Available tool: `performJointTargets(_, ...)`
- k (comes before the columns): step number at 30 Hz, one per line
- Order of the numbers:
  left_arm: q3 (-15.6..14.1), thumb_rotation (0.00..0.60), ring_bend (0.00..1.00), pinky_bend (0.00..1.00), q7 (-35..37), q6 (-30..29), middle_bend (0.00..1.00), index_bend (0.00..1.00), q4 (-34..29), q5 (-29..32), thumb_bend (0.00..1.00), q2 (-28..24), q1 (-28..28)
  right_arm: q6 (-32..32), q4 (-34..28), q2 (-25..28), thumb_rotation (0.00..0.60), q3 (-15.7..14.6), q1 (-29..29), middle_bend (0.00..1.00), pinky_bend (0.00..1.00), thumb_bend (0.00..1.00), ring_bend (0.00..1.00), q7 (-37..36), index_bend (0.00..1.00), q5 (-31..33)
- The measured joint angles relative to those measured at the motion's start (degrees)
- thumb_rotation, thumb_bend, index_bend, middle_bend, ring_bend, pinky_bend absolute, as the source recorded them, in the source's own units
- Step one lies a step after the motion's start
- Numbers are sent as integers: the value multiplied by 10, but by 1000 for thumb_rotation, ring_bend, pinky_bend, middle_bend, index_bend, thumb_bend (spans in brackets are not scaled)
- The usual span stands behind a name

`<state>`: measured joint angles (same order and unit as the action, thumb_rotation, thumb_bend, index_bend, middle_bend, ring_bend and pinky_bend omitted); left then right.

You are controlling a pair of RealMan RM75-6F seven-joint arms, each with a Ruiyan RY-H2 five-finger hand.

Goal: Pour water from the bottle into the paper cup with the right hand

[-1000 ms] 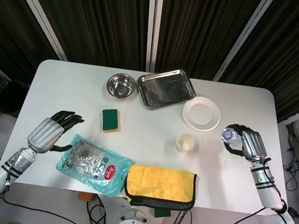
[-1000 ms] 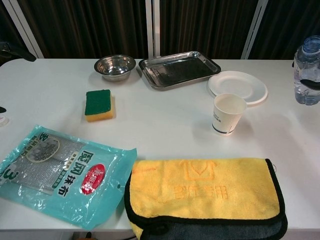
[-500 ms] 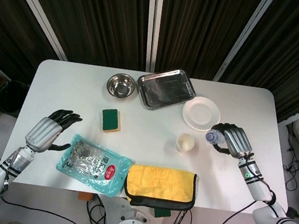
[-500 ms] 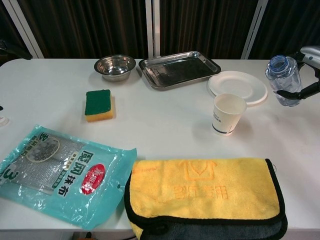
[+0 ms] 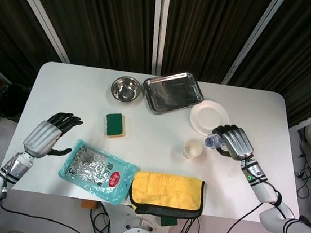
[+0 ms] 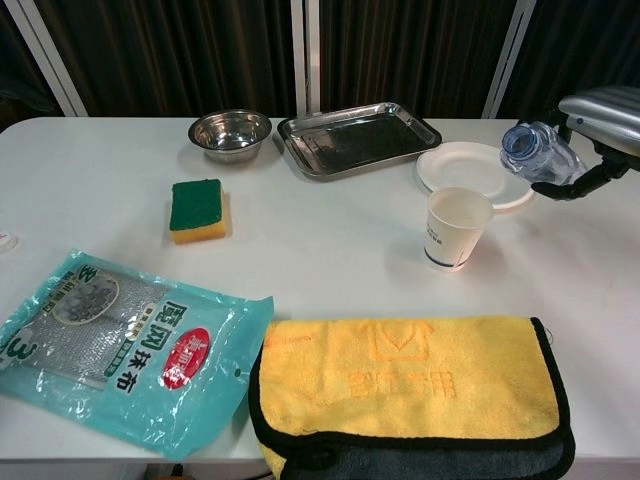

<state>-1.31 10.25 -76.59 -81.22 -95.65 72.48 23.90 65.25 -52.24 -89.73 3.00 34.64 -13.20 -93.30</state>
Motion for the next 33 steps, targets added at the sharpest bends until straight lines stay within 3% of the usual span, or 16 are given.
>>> performJointTargets(33,0,594,124,166,24,-12,171,186,19,-2,133,1,-7,1,18,4,600,-33,49,554,447,578,411,176,743,-47)
